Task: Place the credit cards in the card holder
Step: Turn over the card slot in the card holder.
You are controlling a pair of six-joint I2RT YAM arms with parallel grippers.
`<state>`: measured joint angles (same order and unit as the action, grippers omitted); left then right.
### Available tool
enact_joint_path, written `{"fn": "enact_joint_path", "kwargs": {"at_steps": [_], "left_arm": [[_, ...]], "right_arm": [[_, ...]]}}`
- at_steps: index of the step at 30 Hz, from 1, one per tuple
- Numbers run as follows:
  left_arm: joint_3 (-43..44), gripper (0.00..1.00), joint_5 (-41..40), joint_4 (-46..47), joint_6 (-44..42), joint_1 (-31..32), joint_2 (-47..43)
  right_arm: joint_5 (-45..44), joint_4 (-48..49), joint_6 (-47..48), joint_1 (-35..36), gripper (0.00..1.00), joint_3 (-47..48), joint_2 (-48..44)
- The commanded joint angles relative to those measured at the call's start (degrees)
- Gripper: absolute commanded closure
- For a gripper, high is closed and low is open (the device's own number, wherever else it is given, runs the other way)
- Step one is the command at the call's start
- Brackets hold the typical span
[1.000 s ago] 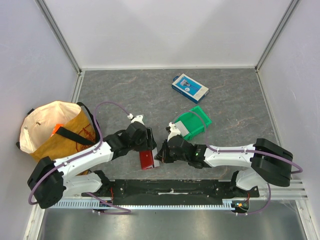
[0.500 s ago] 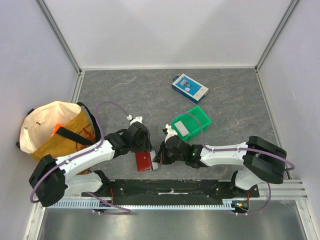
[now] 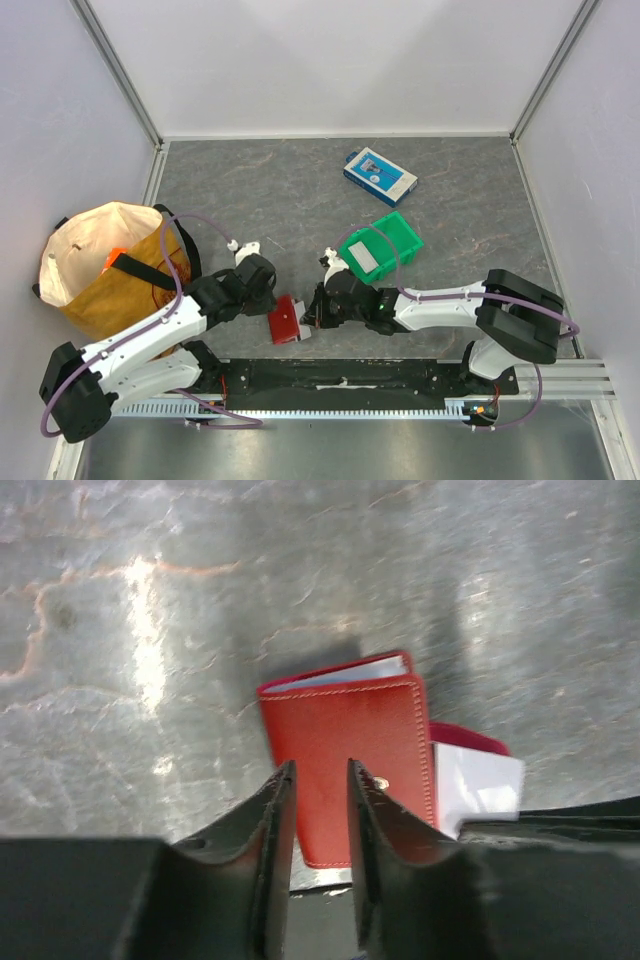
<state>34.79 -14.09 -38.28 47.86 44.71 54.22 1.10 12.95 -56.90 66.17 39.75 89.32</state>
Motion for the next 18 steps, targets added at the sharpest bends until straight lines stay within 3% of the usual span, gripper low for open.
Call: {"fn": "enact_joint_path", "kwargs": {"at_steps": [1, 5, 7, 14, 18], "left_arm": [[-2.5, 0.76, -1.1, -4.9, 4.1, -0.2, -1.4], [-4.2, 0.94, -1.2, -5.7, 6.5, -0.3, -1.7], [-4.6, 0.98, -1.6, -6.1, 7.5, -0.2, -1.9], [-4.6, 0.98, 1.0, -4.6, 6.3, -0.2, 4.0], [-7.2, 0.98, 5.4, 1.1, 5.8, -0.2, 5.2]], "right_arm": [[1.3, 2.8, 0.7, 0.3, 1.0, 2.6, 1.3], [1.4, 2.6, 0.9, 0.3, 1.0, 2.9, 1.4], [1.4, 2.4, 1.0, 0.3, 1.0, 3.0, 1.4], [1.3, 2.1, 1.4, 0.2, 1.0, 3.1, 1.4], [1.4, 2.7, 1.3, 0.1, 1.0, 3.0, 1.2]]}}
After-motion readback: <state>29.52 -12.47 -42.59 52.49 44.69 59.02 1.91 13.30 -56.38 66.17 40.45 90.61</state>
